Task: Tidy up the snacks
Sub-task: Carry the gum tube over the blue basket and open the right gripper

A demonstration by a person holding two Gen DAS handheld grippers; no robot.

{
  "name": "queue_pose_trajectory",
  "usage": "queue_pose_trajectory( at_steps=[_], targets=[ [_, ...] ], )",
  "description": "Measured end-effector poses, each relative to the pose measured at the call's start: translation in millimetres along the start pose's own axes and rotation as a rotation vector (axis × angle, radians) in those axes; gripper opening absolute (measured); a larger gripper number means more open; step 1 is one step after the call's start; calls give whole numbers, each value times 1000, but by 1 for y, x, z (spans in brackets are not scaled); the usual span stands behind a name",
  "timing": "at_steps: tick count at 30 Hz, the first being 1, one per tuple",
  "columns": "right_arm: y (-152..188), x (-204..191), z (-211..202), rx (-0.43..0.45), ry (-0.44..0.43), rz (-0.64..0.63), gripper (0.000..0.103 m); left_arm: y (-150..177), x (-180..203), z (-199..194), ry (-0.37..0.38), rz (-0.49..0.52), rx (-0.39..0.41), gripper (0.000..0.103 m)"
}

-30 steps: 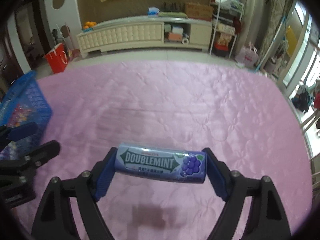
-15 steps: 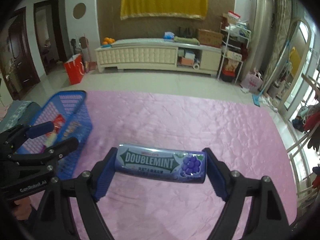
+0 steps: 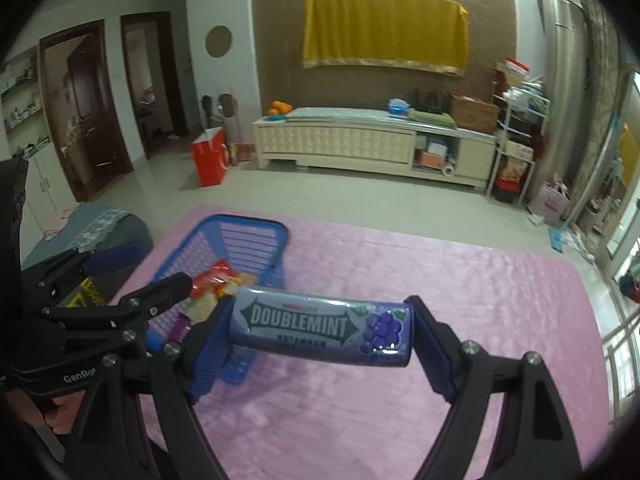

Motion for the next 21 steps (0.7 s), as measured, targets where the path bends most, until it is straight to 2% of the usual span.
queue_pose_trajectory(
  at_steps=[10, 21],
  targets=[
    [-1, -52, 35, -39, -90, -44, 86, 10, -69, 2, -75, -49, -24, 71],
    [6, -81, 92, -105, -139, -99, 86, 31, -118, 39, -104, -130, -83, 71]
  ],
)
Point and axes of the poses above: each gripper's, at about its wrist camera, not at the fingertips, and z roughly the way its jaws point, x to its right, y to its underside, the point moved 9 cm from there along z, roughly the way its jaws point
